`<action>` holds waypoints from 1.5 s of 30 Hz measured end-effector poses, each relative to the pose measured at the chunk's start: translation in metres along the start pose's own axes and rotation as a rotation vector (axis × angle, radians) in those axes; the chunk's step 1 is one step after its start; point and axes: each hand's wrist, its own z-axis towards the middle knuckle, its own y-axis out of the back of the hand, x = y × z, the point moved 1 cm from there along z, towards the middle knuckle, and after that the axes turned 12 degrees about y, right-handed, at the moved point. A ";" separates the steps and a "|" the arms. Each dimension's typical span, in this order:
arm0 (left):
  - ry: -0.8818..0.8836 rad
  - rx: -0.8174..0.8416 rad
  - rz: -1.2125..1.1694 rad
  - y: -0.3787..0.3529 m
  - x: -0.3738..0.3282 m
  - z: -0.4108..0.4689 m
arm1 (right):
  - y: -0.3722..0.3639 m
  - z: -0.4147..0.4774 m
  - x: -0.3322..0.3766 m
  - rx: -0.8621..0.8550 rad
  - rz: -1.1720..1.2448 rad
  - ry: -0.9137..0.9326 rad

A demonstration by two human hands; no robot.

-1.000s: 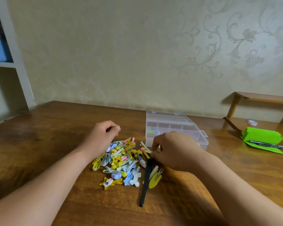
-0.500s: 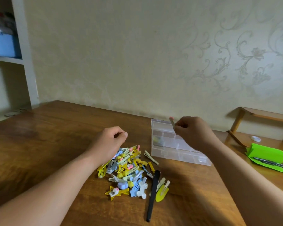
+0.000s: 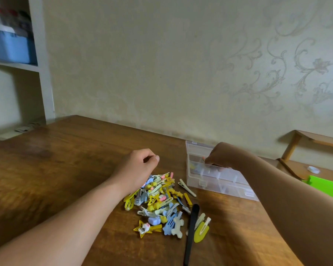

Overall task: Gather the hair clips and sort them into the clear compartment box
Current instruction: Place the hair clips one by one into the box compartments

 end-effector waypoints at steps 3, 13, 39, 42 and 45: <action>-0.004 -0.001 0.004 0.000 -0.001 -0.001 | -0.001 0.002 0.002 0.033 -0.030 -0.011; -0.011 -0.006 0.019 0.001 -0.001 -0.001 | 0.002 -0.012 0.004 -0.094 0.009 0.060; 0.002 -0.012 0.015 0.000 -0.007 -0.007 | -0.043 -0.138 0.044 0.008 0.092 0.337; 0.000 -0.009 0.015 0.000 -0.006 -0.007 | -0.037 -0.140 0.038 0.037 0.013 0.348; -0.003 -0.004 0.015 0.000 -0.005 -0.006 | -0.034 -0.145 0.037 0.054 -0.055 0.351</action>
